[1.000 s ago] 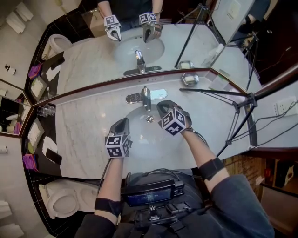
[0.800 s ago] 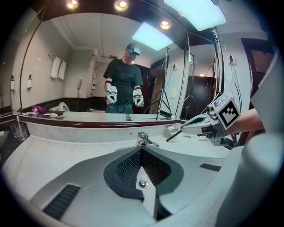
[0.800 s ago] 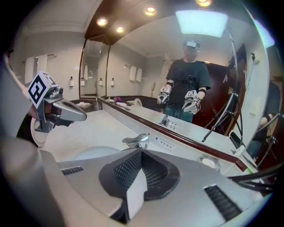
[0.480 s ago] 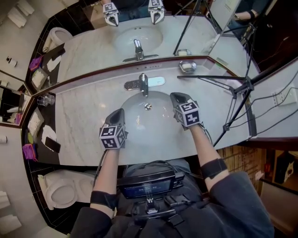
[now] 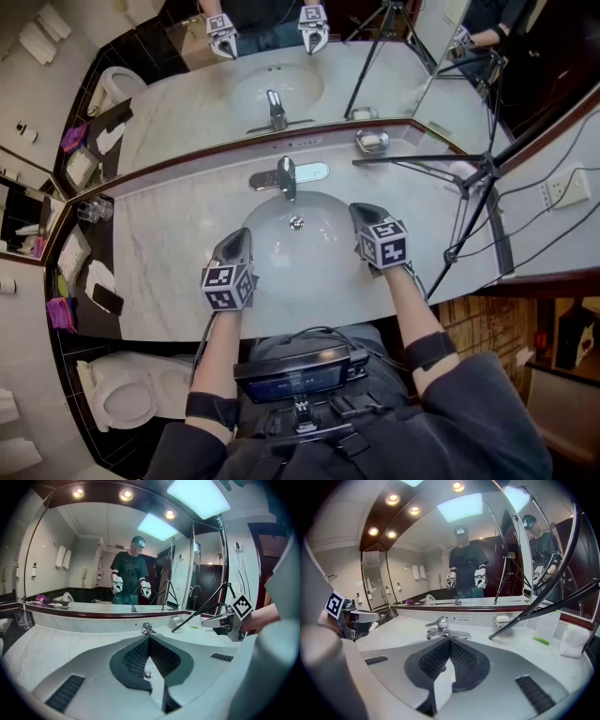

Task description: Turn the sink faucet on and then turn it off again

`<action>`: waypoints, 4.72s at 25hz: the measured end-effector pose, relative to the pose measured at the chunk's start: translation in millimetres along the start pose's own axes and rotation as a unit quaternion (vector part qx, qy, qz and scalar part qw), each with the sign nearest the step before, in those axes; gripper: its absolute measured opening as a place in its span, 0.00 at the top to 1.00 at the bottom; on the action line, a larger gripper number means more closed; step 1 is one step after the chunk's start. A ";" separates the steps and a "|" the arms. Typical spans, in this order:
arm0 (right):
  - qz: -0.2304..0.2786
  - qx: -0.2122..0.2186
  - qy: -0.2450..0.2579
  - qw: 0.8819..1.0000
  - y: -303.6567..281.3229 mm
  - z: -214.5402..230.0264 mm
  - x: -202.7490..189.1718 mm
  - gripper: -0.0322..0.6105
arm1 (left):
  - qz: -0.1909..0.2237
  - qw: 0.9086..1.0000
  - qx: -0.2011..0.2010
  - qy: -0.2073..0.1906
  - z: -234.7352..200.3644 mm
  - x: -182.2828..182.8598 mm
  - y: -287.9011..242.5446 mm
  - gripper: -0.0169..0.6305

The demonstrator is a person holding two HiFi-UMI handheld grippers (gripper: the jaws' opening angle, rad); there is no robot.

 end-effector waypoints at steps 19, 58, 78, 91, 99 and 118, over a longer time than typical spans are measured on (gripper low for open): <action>0.000 -0.010 -0.019 1.000 -20.4 11.0 6.0 0.92 | -0.067 0.970 -0.036 -0.231 22.3 9.0 -74.9 0.75; -0.031 -0.014 -0.047 0.998 -47.5 33.0 -18.6 0.92 | -0.170 0.828 -0.076 -0.529 33.0 -16.0 -225.9 0.75; -0.030 -0.006 -0.050 0.998 -54.9 28.2 -17.5 0.92 | -0.179 0.852 -0.091 -0.484 36.5 19.9 -243.0 0.86; -0.023 -0.003 -0.045 0.999 -52.3 23.1 -11.5 0.92 | -0.180 0.852 -0.075 -0.485 36.2 14.7 -224.3 0.84; -0.019 0.011 -0.032 0.999 -49.1 10.2 -8.7 0.92 | -0.154 0.863 -0.063 -0.476 37.2 20.6 -183.0 0.87; -0.014 0.026 0.003 1.000 -34.9 -7.6 -2.2 0.92 | -0.046 0.997 -0.044 -0.043 -6.0 37.1 -68.8 0.97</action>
Point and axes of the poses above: the fingertips, and each gripper's own axes: y backward along the fingers, z to its right, x out of its top, the point moved 5 cm from there along y, backward along the fingers, and after that the axes turned 12 degrees about y, right-handed, at the moved point
